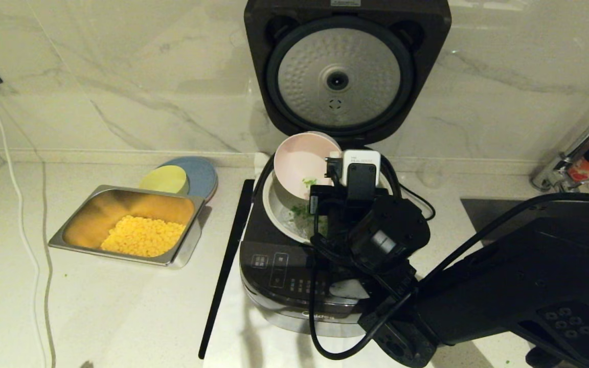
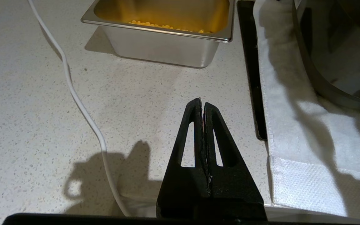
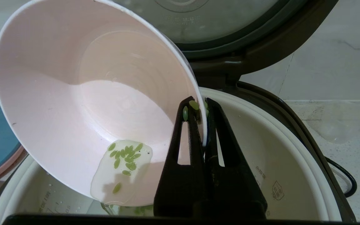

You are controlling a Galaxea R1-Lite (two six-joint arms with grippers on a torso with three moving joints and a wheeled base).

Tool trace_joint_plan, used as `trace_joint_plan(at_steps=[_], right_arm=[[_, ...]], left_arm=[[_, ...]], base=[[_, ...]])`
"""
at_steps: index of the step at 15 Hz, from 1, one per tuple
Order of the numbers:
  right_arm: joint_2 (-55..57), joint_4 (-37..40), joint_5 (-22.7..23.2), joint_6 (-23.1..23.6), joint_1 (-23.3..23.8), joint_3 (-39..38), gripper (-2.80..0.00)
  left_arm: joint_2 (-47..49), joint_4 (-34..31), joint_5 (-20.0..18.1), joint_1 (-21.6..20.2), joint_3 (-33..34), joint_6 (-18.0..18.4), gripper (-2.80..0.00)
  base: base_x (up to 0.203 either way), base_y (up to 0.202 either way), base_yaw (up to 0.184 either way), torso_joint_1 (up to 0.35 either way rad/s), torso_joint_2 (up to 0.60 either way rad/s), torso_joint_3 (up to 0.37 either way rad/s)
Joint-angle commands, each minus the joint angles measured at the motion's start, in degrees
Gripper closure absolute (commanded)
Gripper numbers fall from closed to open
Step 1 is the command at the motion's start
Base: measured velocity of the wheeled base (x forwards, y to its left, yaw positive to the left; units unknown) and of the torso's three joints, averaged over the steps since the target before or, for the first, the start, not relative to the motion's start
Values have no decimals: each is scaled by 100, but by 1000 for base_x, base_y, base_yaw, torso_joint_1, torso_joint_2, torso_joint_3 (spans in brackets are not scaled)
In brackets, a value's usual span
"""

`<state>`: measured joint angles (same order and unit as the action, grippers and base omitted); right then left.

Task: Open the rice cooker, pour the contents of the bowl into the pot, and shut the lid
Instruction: Pour the water from the bowl into the rice cooker

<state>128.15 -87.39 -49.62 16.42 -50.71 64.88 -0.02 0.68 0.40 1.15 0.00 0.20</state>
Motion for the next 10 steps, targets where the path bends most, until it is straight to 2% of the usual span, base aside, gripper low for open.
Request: trace_joint_plan(at_steps=[1, 5, 7, 10], right_arm=[[19, -27, -38, 45, 0, 40, 0], [-275, 50, -45, 48, 8, -27, 0], [-519, 331, -49, 37, 9, -22, 0], [-1017, 1157, -56, -68, 22, -22, 0]], left_arm=[[-6, 2, 4, 0, 53, 6, 0], [-6, 2, 4, 0, 53, -2, 0], [-6, 2, 4, 0, 53, -1, 0], [-6, 2, 4, 0, 53, -2, 0]], base=[[0, 0, 0, 0, 0, 0], [0, 0, 0, 0, 0, 0], [0, 0, 0, 0, 0, 0], [0, 0, 0, 0, 0, 0]])
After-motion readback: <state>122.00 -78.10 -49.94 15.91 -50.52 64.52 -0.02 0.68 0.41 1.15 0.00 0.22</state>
